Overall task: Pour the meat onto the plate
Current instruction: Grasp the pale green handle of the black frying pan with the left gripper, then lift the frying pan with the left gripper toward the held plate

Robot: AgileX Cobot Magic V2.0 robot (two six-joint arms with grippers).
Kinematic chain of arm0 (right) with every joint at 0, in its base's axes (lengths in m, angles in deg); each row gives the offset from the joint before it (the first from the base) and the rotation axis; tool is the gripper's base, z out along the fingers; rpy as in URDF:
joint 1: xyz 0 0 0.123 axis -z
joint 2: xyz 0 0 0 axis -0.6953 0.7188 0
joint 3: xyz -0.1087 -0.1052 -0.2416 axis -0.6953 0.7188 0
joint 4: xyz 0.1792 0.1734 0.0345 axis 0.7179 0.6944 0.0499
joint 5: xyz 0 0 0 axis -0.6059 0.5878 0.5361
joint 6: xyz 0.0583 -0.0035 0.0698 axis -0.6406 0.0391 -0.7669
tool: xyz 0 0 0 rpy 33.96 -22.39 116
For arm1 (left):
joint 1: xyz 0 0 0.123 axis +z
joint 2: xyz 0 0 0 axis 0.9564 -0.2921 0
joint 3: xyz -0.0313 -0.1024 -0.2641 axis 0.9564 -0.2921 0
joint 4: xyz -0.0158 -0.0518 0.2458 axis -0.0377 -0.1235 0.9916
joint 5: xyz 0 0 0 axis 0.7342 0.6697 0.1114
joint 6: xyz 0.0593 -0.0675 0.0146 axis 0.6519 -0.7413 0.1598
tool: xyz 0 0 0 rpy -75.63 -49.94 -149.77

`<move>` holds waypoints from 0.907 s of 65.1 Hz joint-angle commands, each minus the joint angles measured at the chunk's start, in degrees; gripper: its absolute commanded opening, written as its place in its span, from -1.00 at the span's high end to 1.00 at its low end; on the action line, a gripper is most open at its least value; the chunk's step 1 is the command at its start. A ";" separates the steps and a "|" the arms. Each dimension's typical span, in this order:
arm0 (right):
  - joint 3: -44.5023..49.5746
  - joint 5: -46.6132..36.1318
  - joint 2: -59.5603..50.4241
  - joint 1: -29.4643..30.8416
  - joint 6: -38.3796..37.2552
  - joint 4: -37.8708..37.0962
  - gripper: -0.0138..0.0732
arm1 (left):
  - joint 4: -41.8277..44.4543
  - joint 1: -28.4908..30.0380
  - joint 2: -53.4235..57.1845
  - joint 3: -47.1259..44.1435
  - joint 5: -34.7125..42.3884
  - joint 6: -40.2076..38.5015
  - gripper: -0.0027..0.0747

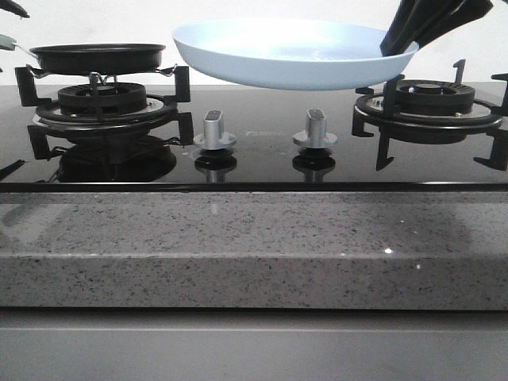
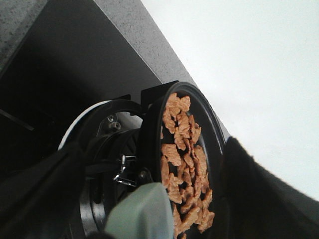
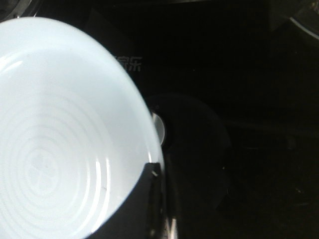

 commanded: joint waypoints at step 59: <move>-1.45 -2.62 -2.19 0.30 0.18 1.99 0.84 | -5.51 2.12 2.68 1.86 -8.32 0.37 0.98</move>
